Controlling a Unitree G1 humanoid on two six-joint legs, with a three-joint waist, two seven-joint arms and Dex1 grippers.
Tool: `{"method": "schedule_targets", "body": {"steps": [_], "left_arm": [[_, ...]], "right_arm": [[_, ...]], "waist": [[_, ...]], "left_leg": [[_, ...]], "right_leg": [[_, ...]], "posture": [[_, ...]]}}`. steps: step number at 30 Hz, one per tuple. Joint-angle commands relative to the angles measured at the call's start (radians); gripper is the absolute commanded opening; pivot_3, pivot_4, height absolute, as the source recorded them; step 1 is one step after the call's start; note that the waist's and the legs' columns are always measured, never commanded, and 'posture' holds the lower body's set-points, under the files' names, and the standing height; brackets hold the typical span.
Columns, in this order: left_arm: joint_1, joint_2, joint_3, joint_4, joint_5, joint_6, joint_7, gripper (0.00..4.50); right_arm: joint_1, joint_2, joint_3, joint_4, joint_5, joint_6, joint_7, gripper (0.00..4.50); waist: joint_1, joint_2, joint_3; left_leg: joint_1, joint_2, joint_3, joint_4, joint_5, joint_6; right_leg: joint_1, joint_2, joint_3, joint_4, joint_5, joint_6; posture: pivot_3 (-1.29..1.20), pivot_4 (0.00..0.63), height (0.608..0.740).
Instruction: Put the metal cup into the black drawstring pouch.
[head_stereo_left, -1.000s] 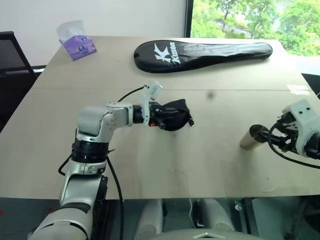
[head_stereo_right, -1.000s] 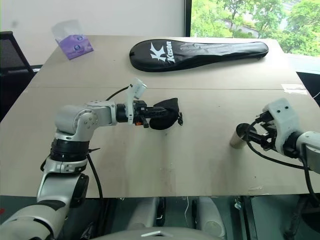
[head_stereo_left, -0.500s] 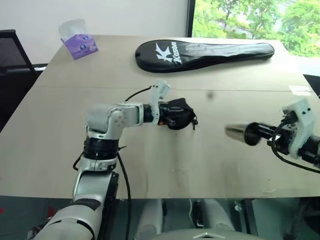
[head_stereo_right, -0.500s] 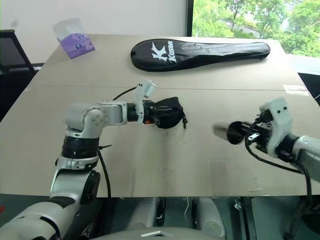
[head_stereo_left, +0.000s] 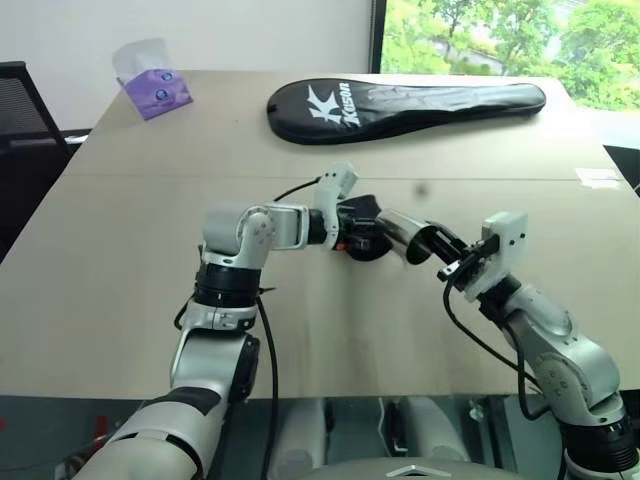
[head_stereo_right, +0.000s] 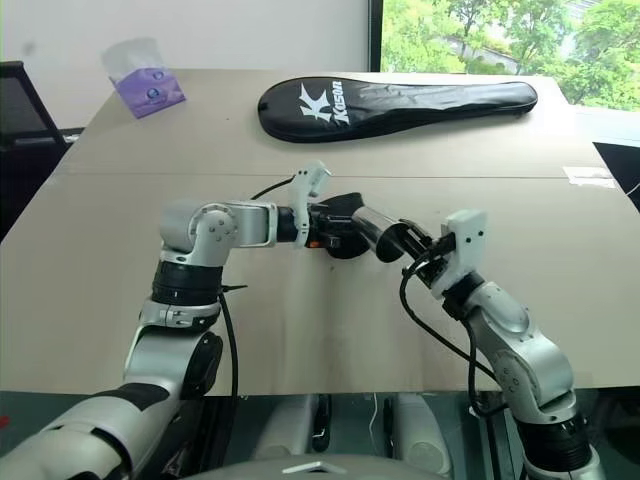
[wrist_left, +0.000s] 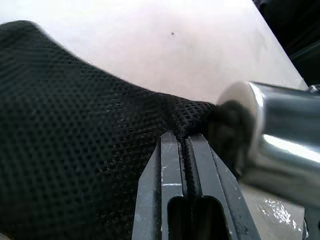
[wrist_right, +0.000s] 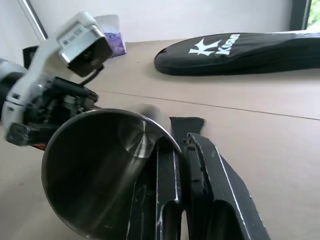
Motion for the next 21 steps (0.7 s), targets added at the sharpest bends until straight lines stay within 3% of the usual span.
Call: {"method": "schedule_targets", "body": {"steps": [1, 9, 21], "left_arm": [[-0.045, -0.027, 0.017, -0.014, -0.025, 0.017, 0.004, 0.00], [-0.070, -0.078, 0.109, 0.042, 0.001, 0.074, 0.112, 0.00], [-0.071, -0.115, 0.202, 0.007, -0.013, 0.163, 0.169, 0.00]], "right_arm": [[0.009, 0.017, 0.047, 0.036, -0.079, -0.092, 0.059, 0.11], [0.016, 0.053, 0.145, 0.171, -0.271, -0.237, 0.109, 0.11], [-0.057, 0.143, 0.127, 0.327, -0.423, -0.353, 0.056, 0.11]], "waist": [[0.000, 0.000, 0.000], [-0.001, 0.000, 0.000], [-0.002, 0.000, 0.000]], "left_leg": [[0.000, 0.000, 0.000, 0.000, 0.000, 0.000], [0.001, 0.000, 0.001, 0.000, 0.000, 0.000], [0.001, 0.000, 0.000, 0.000, 0.002, -0.003]], "right_leg": [[0.000, 0.000, 0.000, 0.000, 0.000, 0.000], [0.000, 0.000, 0.000, 0.001, 0.000, 0.000], [0.000, -0.001, 0.000, 0.002, 0.000, 0.000]], "posture": [[0.00, 0.150, 0.740], [0.00, 0.150, 0.740], [0.00, 0.150, 0.740]]}}
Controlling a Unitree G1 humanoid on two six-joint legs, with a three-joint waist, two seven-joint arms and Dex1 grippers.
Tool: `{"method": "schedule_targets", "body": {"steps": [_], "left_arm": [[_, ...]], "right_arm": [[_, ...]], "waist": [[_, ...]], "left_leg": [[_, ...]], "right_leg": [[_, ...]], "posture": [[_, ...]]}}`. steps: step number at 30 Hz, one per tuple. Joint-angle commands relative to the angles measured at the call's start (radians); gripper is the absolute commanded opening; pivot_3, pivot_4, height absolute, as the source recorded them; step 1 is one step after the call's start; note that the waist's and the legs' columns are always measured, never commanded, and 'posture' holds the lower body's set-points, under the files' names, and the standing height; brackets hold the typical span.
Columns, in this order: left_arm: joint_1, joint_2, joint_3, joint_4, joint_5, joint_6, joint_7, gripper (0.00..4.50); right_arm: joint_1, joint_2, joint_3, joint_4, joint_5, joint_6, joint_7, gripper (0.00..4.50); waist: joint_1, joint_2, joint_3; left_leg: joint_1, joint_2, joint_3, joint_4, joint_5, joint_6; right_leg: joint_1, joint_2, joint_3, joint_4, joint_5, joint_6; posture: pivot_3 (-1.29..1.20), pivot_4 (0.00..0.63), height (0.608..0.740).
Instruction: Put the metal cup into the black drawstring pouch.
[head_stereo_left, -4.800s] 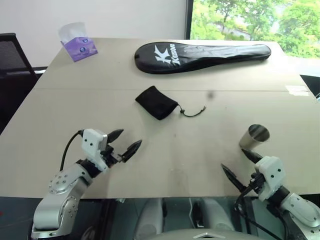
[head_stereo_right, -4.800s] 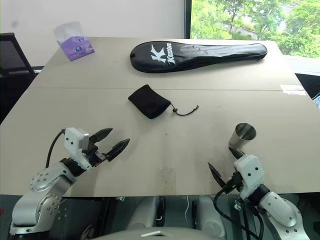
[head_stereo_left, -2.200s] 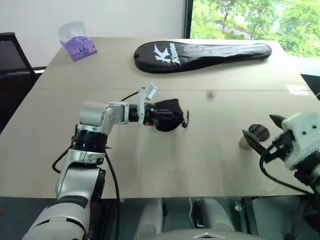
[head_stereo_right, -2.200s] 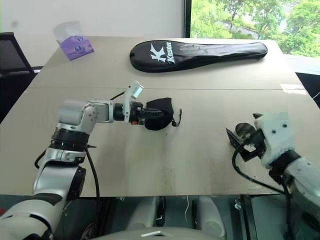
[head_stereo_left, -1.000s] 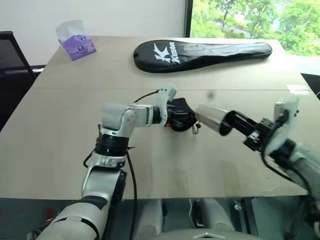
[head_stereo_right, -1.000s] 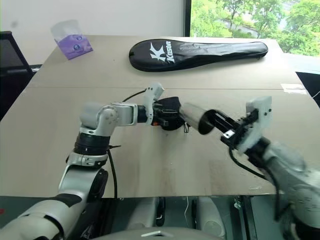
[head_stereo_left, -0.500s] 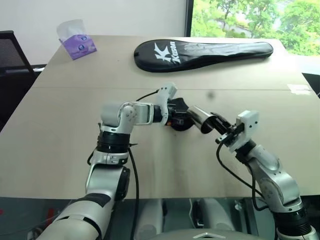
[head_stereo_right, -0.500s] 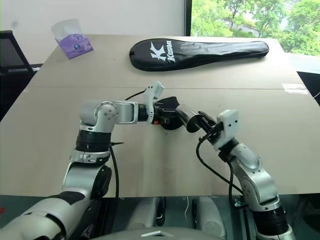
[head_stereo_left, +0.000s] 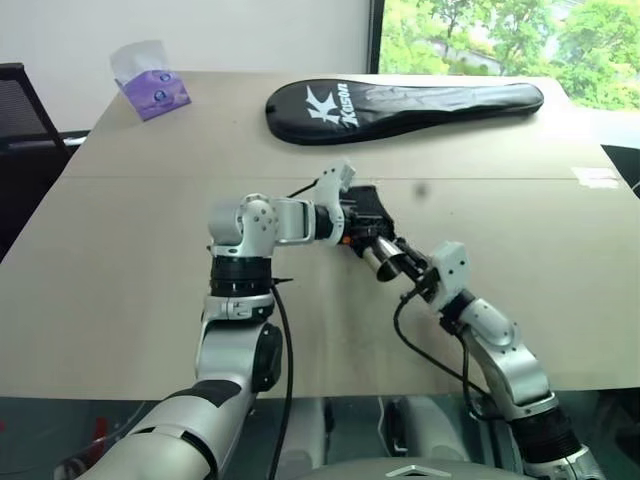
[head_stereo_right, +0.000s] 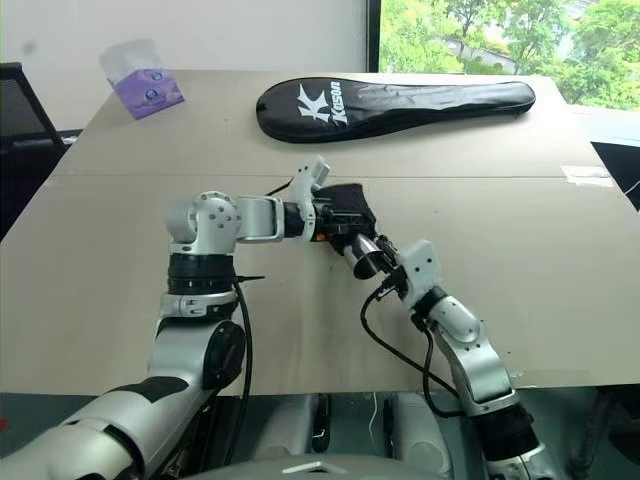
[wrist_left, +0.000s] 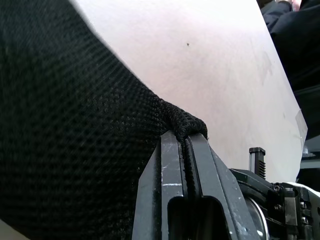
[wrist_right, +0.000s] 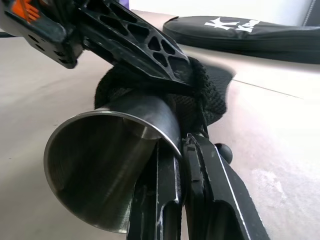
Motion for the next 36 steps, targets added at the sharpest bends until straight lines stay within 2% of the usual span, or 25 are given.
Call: {"method": "schedule_targets", "body": {"steps": [1, 5, 9, 13, 15, 18, 22, 26, 28, 32, 34, 36], "left_arm": [[-0.009, 0.003, 0.014, -0.061, -0.029, 0.033, -0.004, 0.00], [0.008, 0.033, -0.018, -0.092, -0.033, 0.038, -0.030, 0.00], [0.022, 0.054, -0.059, -0.142, -0.045, 0.015, -0.059, 0.00], [0.031, 0.046, -0.048, -0.189, -0.072, 0.033, -0.073, 0.00], [0.045, 0.042, -0.041, -0.225, -0.084, 0.045, -0.073, 0.00], [0.072, 0.012, 0.004, -0.280, -0.096, 0.021, -0.057, 0.00], [0.093, 0.000, 0.013, -0.323, -0.117, 0.028, -0.054, 0.00], [0.073, -0.087, 0.158, -0.319, -0.181, 0.122, -0.020, 0.00], [0.066, -0.115, 0.218, -0.286, -0.239, 0.126, 0.006, 0.00], [0.020, -0.173, 0.379, -0.175, -0.393, 0.126, 0.098, 0.00], [0.003, -0.181, 0.403, -0.165, -0.431, 0.126, 0.128, 0.00], [0.008, -0.175, 0.374, -0.176, -0.462, 0.126, 0.143, 0.00]], "right_arm": [[-0.042, 0.024, -0.018, 0.023, -0.046, -0.043, -0.032, 0.11], [-0.100, 0.068, -0.021, 0.122, -0.100, -0.044, -0.086, 0.11], [-0.168, 0.147, -0.027, 0.225, -0.039, -0.006, -0.054, 0.11], [-0.273, 0.226, -0.062, 0.313, 0.011, 0.079, -0.063, 0.11], [-0.352, 0.270, -0.104, 0.375, 0.036, 0.169, -0.111, 0.11], [-0.498, 0.314, -0.133, 0.507, 0.023, 0.201, -0.160, 0.11], [-0.576, 0.291, -0.049, 0.626, -0.110, 0.104, -0.165, 0.11], [-0.640, 0.233, 0.125, 0.732, -0.326, -0.031, -0.165, 0.11], [-0.642, 0.225, 0.133, 0.746, -0.339, -0.060, -0.155, 0.11], [-0.618, 0.266, 0.003, 0.640, -0.153, 0.016, -0.054, 0.11], [-0.626, 0.198, 0.063, 0.619, -0.248, -0.024, -0.021, 0.11], [-0.629, 0.130, 0.136, 0.602, -0.341, -0.093, 0.021, 0.11]], "waist": [[0.002, 0.000, 0.000], [0.000, 0.000, 0.000], [0.000, 0.000, 0.000], [-0.003, 0.000, 0.000], [-0.004, 0.000, 0.000], [-0.006, 0.001, 0.000], [0.002, 0.001, 0.000], [-0.003, 0.001, 0.000], [-0.004, 0.000, 0.000], [-0.005, 0.000, 0.001], [-0.003, 0.000, 0.001], [-0.001, 0.000, 0.001]], "left_leg": [[0.000, 0.000, 0.000, 0.000, 0.000, 0.000], [0.000, 0.000, 0.000, 0.000, 0.000, 0.000], [0.001, 0.000, 0.000, 0.000, 0.000, -0.001], [0.001, 0.000, 0.001, 0.000, 0.001, -0.001], [0.001, 0.000, 0.000, 0.000, 0.001, -0.001], [0.001, 0.000, 0.000, -0.001, 0.001, -0.001], [0.000, -0.001, -0.001, -0.001, 0.001, -0.001], [-0.002, -0.001, 0.000, -0.001, 0.001, -0.001], [-0.002, -0.001, 0.000, -0.001, 0.001, -0.001], [-0.001, 0.000, 0.000, -0.001, 0.001, -0.002], [-0.002, 0.000, -0.001, -0.001, 0.001, -0.002], [-0.002, -0.001, 0.000, -0.001, 0.001, -0.001]], "right_leg": [[0.000, 0.000, 0.000, 0.000, 0.000, 0.000], [0.000, -0.001, 0.000, 0.000, 0.000, 0.000], [0.000, -0.001, 0.000, 0.001, 0.000, 0.000], [0.000, -0.001, 0.000, 0.001, 0.000, 0.000], [0.000, -0.002, 0.000, 0.001, 0.000, 0.000], [0.000, -0.004, 0.000, 0.001, 0.000, -0.001], [-0.001, -0.005, -0.001, 0.000, 0.000, -0.001], [-0.001, -0.006, 0.000, 0.000, 0.001, 0.000], [-0.002, -0.005, -0.001, 0.000, 0.001, 0.000], [-0.002, -0.005, -0.001, 0.001, 0.001, 0.000], [-0.002, -0.006, -0.001, 0.000, 0.001, 0.000], [-0.002, -0.007, -0.001, 0.000, 0.001, 0.000]], "posture": [[0.00, 0.150, 0.740], [0.00, 0.150, 0.740], [0.00, 0.150, 0.740], [0.00, 0.150, 0.740], [0.00, 0.150, 0.740], [0.00, 0.150, 0.740], [0.00, 0.150, 0.740], [0.00, 0.150, 0.740], [0.00, 0.150, 0.740], [0.00, 0.150, 0.740], [0.00, 0.150, 0.740], [0.00, 0.150, 0.740]]}}
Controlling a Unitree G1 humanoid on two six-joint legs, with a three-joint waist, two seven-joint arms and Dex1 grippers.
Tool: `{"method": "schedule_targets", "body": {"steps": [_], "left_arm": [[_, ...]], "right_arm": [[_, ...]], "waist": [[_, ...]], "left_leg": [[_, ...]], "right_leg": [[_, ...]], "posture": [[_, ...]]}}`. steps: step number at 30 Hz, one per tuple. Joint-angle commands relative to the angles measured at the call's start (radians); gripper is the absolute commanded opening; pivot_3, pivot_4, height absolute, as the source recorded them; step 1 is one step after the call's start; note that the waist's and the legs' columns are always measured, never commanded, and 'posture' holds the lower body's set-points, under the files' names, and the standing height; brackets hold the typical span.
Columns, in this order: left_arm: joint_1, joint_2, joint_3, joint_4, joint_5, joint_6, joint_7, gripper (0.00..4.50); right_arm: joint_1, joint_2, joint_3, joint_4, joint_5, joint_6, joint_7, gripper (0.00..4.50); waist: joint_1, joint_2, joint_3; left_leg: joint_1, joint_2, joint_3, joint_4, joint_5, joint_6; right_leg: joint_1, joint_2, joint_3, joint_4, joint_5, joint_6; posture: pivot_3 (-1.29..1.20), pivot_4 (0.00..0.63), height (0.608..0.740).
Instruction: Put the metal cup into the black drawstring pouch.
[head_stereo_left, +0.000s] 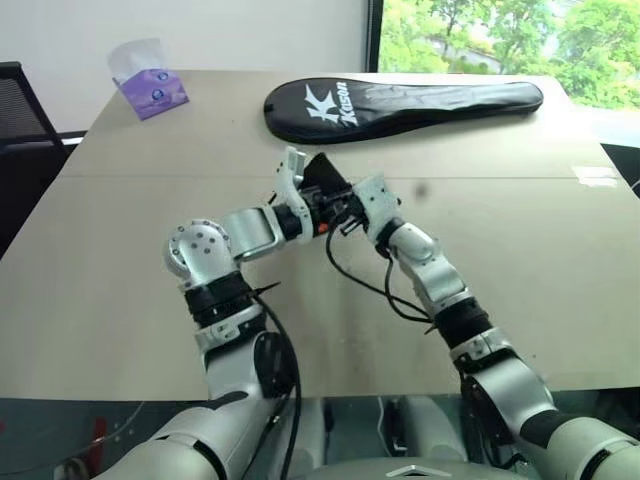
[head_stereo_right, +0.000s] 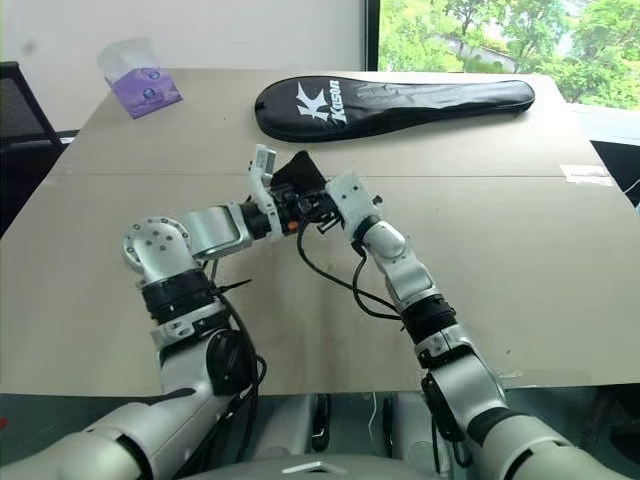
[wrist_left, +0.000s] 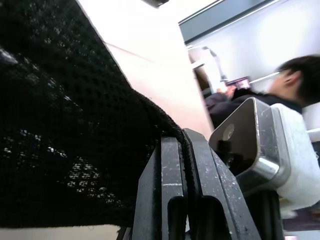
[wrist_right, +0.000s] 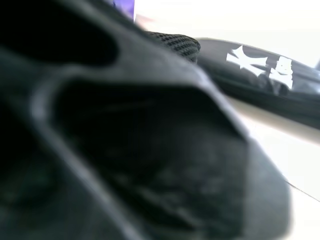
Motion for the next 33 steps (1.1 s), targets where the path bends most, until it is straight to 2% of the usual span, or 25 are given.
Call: {"method": "schedule_targets", "body": {"steps": [1, 5, 7, 10, 13, 16, 21, 22, 25, 26, 30, 31, 32, 33], "left_arm": [[-0.057, -0.047, -0.060, -0.031, -0.198, 0.038, -0.017, 0.00], [-0.077, -0.074, -0.007, 0.017, -0.311, 0.038, 0.041, 0.00], [-0.085, -0.062, -0.004, 0.127, -0.486, 0.038, 0.085, 0.00], [-0.096, -0.045, 0.001, 0.238, -0.664, 0.038, 0.162, 0.00], [-0.079, -0.020, -0.027, 0.224, -0.684, 0.030, 0.218, 0.00], [-0.052, 0.024, -0.058, 0.212, -0.692, 0.015, 0.236, 0.00], [-0.017, 0.109, -0.084, 0.241, -0.706, -0.005, 0.218, 0.00], [-0.013, 0.127, -0.089, 0.253, -0.703, -0.008, 0.212, 0.00], [-0.005, 0.179, -0.107, 0.281, -0.690, -0.015, 0.177, 0.00], [-0.005, 0.192, -0.112, 0.291, -0.686, -0.020, 0.165, 0.00], [0.004, 0.243, -0.138, 0.313, -0.659, -0.030, 0.102, 0.00], [0.012, 0.257, -0.151, 0.304, -0.641, -0.035, 0.077, 0.00], [0.024, 0.272, -0.162, 0.290, -0.620, -0.045, 0.049, 0.00], [0.039, 0.272, -0.155, 0.281, -0.615, -0.077, 0.012, 0.00]], "right_arm": [[-0.011, -0.077, 0.105, -0.025, -0.121, -0.055, 0.078, 0.11], [-0.018, -0.134, 0.140, -0.087, -0.184, -0.071, 0.115, 0.11], [-0.015, -0.185, 0.160, -0.115, -0.236, -0.084, 0.139, 0.11], [-0.001, -0.244, 0.171, -0.164, -0.262, -0.098, 0.192, 0.11], [0.020, -0.235, 0.127, -0.224, -0.189, -0.021, 0.235, 0.11], [0.042, -0.169, 0.018, -0.312, -0.063, 0.151, 0.222, 0.11], [0.060, -0.229, 0.047, -0.441, -0.131, 0.321, 0.252, 0.11], [0.067, -0.236, 0.037, -0.483, -0.087, 0.382, 0.292, 0.11], [0.073, -0.265, 0.010, -0.607, -0.019, 0.497, 0.351, 1.04], [0.077, -0.279, 0.011, -0.648, -0.010, 0.529, 0.364, 1.61], [0.084, -0.296, -0.012, -0.776, 0.045, 0.669, 0.367, 3.33], [0.086, -0.295, -0.029, -0.812, 0.067, 0.714, 0.365, 3.90], [0.089, -0.296, -0.053, -0.854, 0.097, 0.762, 0.368, 4.26], [0.095, -0.302, -0.081, -0.903, 0.133, 0.810, 0.377, 4.26]], "waist": [[0.003, 0.000, 0.000], [-0.002, 0.000, 0.000], [-0.003, 0.000, 0.000], [0.002, 0.000, 0.000], [0.002, 0.000, 0.000], [0.000, 0.000, 0.000], [0.006, 0.000, 0.000], [0.008, 0.000, 0.000], [0.007, 0.000, 0.000], [0.006, 0.000, 0.000], [0.003, 0.000, 0.000], [0.003, 0.000, 0.000], [0.003, 0.000, 0.000], [0.004, 0.000, 0.000]], "left_leg": [[0.000, -0.001, 0.000, 0.000, 0.000, 0.000], [0.001, 0.000, 0.000, 0.000, 0.000, 0.000], [0.001, 0.001, 0.000, -0.001, 0.000, -0.001], [0.000, 0.000, 0.000, 0.000, 0.000, -0.001], [0.000, 0.000, -0.001, 0.000, 0.000, -0.001], [0.001, 0.001, -0.001, 0.000, 0.001, -0.001], [0.001, 0.000, -0.001, 0.000, 0.001, -0.002], [0.001, 0.000, -0.001, 0.000, 0.001, -0.002], [0.000, 0.000, -0.002, 0.000, 0.001, -0.002], [0.000, 0.000, -0.002, 0.000, 0.001, -0.002], [0.001, 0.000, -0.001, -0.001, 0.001, -0.002], [0.001, 0.000, -0.001, -0.001, 0.001, -0.002], [0.001, 0.000, -0.001, -0.001, 0.001, -0.002], [0.001, 0.000, -0.001, -0.001, 0.001, -0.002]], "right_leg": [[0.000, 0.000, 0.000, 0.000, 0.000, 0.000], [0.000, 0.001, 0.000, 0.000, 0.000, 0.000], [0.000, 0.001, 0.000, 0.001, 0.000, 0.000], [0.000, 0.000, 0.000, 0.000, 0.000, 0.000], [0.000, 0.000, 0.000, 0.000, 0.000, 0.000], [0.000, 0.001, 0.000, 0.000, 0.000, 0.000], [0.000, 0.000, 0.000, 0.000, 0.000, 0.000], [0.000, 0.000, -0.001, 0.000, 0.000, 0.000], [0.000, 0.001, -0.002, 0.000, 0.000, 0.000], [0.000, 0.001, -0.002, 0.000, 0.000, 0.000], [0.000, 0.001, -0.002, 0.000, 0.000, 0.000], [0.000, 0.001, -0.002, 0.000, 0.000, 0.000], [0.000, 0.001, -0.002, 0.000, 0.000, 0.000], [0.000, 0.001, -0.002, 0.000, 0.000, 0.000]], "posture": [[0.00, 0.150, 0.740], [0.00, 0.150, 0.740], [0.00, 0.150, 0.740], [0.00, 0.150, 0.740], [0.00, 0.150, 0.740], [0.00, 0.150, 0.740], [0.00, 0.150, 0.740], [0.00, 0.150, 0.740], [0.00, 0.150, 0.740], [0.00, 0.150, 0.740], [0.00, 0.150, 0.740], [0.00, 0.150, 0.740], [0.00, 0.150, 0.740], [0.00, 0.150, 0.740]]}}
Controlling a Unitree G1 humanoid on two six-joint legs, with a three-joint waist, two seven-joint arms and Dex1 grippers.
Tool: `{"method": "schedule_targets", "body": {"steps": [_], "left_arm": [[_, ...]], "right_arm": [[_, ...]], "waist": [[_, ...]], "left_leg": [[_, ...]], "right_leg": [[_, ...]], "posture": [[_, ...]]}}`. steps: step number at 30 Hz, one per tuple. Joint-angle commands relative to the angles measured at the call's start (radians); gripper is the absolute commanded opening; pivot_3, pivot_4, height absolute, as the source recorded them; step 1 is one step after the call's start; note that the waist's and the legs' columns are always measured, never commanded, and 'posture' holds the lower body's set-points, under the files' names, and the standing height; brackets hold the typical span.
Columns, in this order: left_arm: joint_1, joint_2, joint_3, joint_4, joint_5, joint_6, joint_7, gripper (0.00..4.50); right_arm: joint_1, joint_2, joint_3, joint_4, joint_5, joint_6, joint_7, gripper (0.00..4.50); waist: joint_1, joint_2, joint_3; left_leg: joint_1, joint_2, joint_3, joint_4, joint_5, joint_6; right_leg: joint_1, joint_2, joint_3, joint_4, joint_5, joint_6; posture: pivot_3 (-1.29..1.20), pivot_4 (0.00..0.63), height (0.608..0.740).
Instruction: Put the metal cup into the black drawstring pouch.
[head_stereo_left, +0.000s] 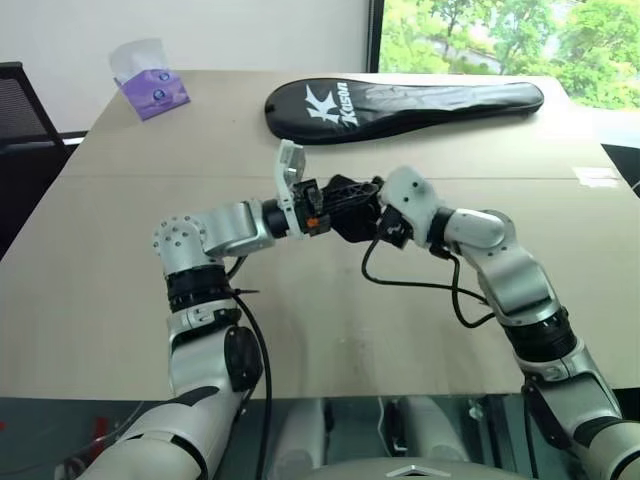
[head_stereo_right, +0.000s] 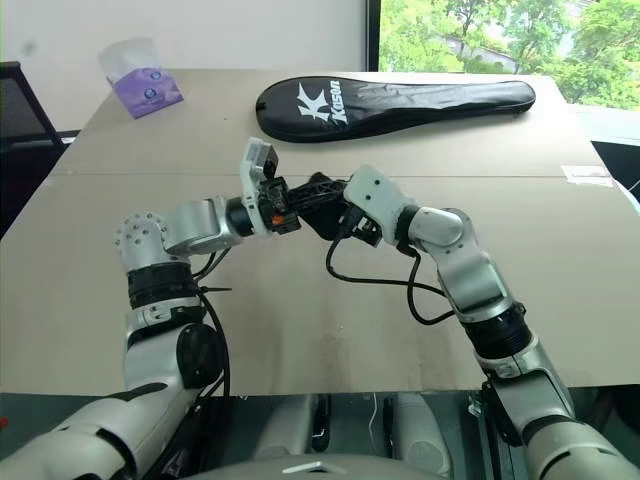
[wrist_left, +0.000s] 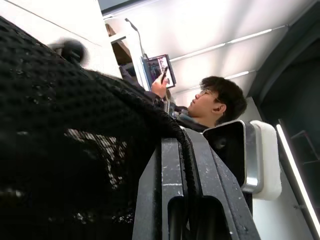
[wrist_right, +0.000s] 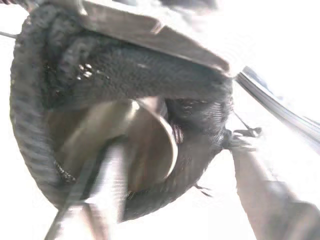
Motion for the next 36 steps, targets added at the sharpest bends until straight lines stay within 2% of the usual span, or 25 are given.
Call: {"method": "schedule_targets", "body": {"steps": [1, 5, 9, 11, 13, 15, 17, 20, 25, 29, 36], "left_arm": [[0.043, 0.027, -0.007, -0.052, 0.031, -0.084, -0.136, 0.00], [0.107, 0.074, -0.064, -0.148, 0.134, -0.187, -0.290, 0.00], [0.137, 0.126, -0.105, -0.186, 0.196, -0.237, -0.397, 0.00], [0.147, 0.153, -0.121, -0.201, 0.223, -0.264, -0.460, 0.00], [0.150, 0.179, -0.129, -0.200, 0.241, -0.277, -0.504, 0.00], [0.153, 0.216, -0.142, -0.196, 0.256, -0.272, -0.551, 0.00], [0.164, 0.259, -0.181, -0.211, 0.306, -0.295, -0.617, 0.00], [0.207, 0.322, -0.276, -0.277, 0.401, -0.378, -0.757, 0.00], [0.238, 0.358, -0.326, -0.310, 0.452, -0.411, -0.842, 0.00], [0.269, 0.383, -0.327, -0.349, 0.458, -0.408, -0.870, 0.00], [0.301, 0.427, -0.320, -0.383, 0.469, -0.403, -0.892, 0.00]], "right_arm": [[0.010, -0.018, -0.102, -0.192, 0.116, 0.156, 0.019, 4.26], [0.062, -0.056, -0.228, -0.341, 0.265, 0.304, 0.047, 4.26], [0.147, -0.053, -0.365, -0.425, 0.354, 0.370, 0.008, 4.26], [0.182, -0.056, -0.384, -0.429, 0.364, 0.358, -0.027, 4.26], [0.218, -0.094, -0.342, -0.408, 0.322, 0.308, -0.059, 4.26], [0.262, -0.156, -0.240, -0.347, 0.230, 0.213, -0.090, 4.26], [0.294, -0.163, -0.162, -0.256, 0.178, 0.116, -0.115, 4.26], [0.311, -0.115, -0.095, -0.104, 0.137, -0.033, -0.143, 4.26], [0.314, 0.035, -0.012, 0.167, 0.104, -0.273, -0.177, 4.26], [0.278, 0.121, 0.025, 0.298, 0.073, -0.386, -0.193, 4.26], [0.188, 0.221, 0.013, 0.513, 0.021, -0.549, -0.268, 4.26]], "waist": [[0.000, 0.000, 0.000], [0.003, 0.000, 0.000], [0.005, 0.000, 0.000], [0.002, 0.000, 0.000], [0.000, 0.000, 0.000], [-0.001, 0.000, 0.000], [-0.002, 0.000, 0.000], [-0.003, 0.001, 0.001], [-0.003, 0.001, 0.001], [-0.013, 0.000, 0.000], [-0.021, 0.000, 0.000]], "left_leg": [[0.000, 0.000, 0.000, 0.000, 0.000, 0.000], [-0.001, 0.000, 0.000, 0.000, 0.000, 0.000], [-0.001, 0.000, 0.000, -0.001, 0.000, 0.000], [0.000, 0.000, 0.000, -0.001, 0.000, 0.000], [0.000, 0.000, 0.001, -0.001, 0.000, 0.001], [0.000, 0.000, 0.001, -0.001, 0.000, 0.001], [0.000, 0.000, 0.001, -0.001, 0.000, 0.001], [0.000, 0.000, 0.002, -0.001, 0.000, 0.001], [0.000, 0.001, 0.001, -0.001, 0.000, 0.001], [0.000, 0.001, 0.003, -0.002, 0.000, 0.001], [0.000, 0.001, 0.002, -0.001, 0.000, 0.001]], "right_leg": [[0.000, 0.000, 0.000, 0.000, 0.000, 0.000], [0.000, 0.000, 0.000, -0.001, 0.000, 0.000], [0.001, 0.000, 0.000, -0.001, 0.000, 0.000], [0.000, 0.000, 0.001, -0.001, 0.000, 0.000], [0.000, 0.000, 0.001, -0.001, 0.000, 0.000], [0.000, 0.001, 0.001, -0.001, 0.000, 0.000], [0.000, 0.005, 0.002, -0.001, -0.001, 0.000], [0.000, 0.006, 0.003, -0.001, -0.001, 0.000], [-0.001, 0.006, 0.003, -0.001, -0.001, 0.000], [-0.002, 0.006, 0.004, -0.001, 0.000, 0.000], [-0.002, 0.006, 0.004, 0.000, 0.000, 0.000]], "posture": [[0.00, 0.150, 0.740], [0.00, 0.150, 0.740], [0.00, 0.150, 0.740], [0.00, 0.150, 0.740], [0.00, 0.150, 0.740], [0.00, 0.150, 0.740], [0.00, 0.150, 0.740], [0.00, 0.150, 0.740], [0.00, 0.150, 0.740], [0.00, 0.150, 0.740], [0.00, 0.150, 0.740]]}}
